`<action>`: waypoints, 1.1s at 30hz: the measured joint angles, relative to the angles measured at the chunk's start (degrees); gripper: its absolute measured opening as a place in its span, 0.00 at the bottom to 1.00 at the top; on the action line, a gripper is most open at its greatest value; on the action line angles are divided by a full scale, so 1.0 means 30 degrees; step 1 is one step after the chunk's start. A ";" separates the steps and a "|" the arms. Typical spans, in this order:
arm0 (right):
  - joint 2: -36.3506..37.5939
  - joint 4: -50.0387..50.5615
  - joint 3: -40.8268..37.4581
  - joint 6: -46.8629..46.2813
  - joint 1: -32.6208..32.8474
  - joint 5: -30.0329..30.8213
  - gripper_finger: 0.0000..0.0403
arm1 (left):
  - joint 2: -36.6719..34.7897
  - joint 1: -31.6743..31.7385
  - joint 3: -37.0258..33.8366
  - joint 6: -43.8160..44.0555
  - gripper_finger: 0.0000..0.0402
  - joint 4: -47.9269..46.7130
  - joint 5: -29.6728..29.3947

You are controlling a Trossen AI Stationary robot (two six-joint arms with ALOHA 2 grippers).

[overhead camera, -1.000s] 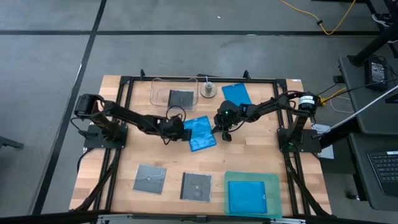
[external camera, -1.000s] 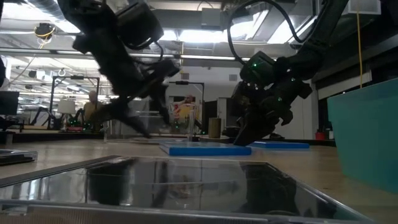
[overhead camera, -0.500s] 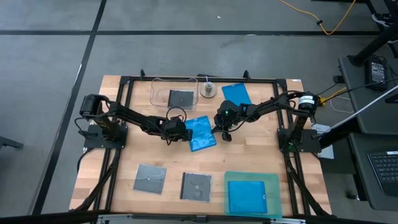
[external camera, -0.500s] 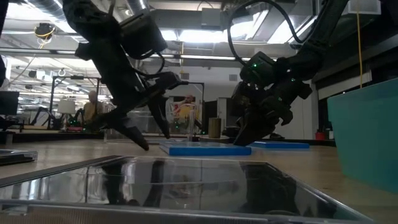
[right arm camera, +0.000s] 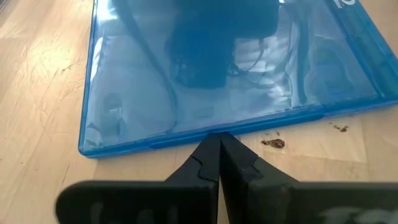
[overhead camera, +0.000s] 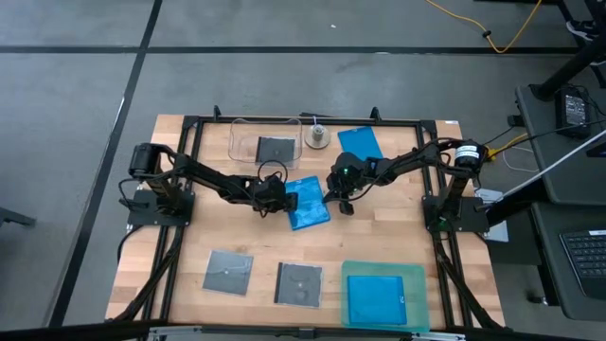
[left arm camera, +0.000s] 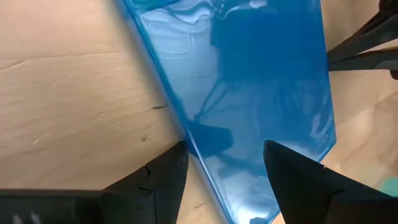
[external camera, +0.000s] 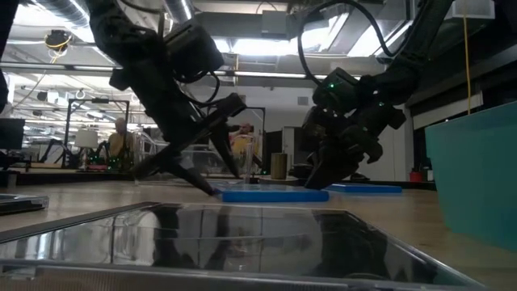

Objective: Pick & place jewel cases by type
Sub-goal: Put the bottom blue cd case into the green bin

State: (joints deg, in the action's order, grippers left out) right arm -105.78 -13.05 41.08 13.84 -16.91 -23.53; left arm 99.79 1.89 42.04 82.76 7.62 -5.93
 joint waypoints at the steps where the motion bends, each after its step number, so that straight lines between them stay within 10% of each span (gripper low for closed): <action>1: 0.0007 0.0019 -0.0001 0.0047 -0.0007 -0.0014 0.02 | 0.0020 0.0006 -0.0001 -0.0067 0.51 0.0111 -0.0026; 33: -0.0036 -0.0535 0.0007 -0.0041 0.0022 0.0275 0.02 | -0.1809 0.0200 0.0539 -0.1850 0.46 0.1334 -0.2084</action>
State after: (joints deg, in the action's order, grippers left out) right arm -105.89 -14.66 41.10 13.72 -16.84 -22.71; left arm 94.37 2.50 43.66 77.21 11.62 -12.19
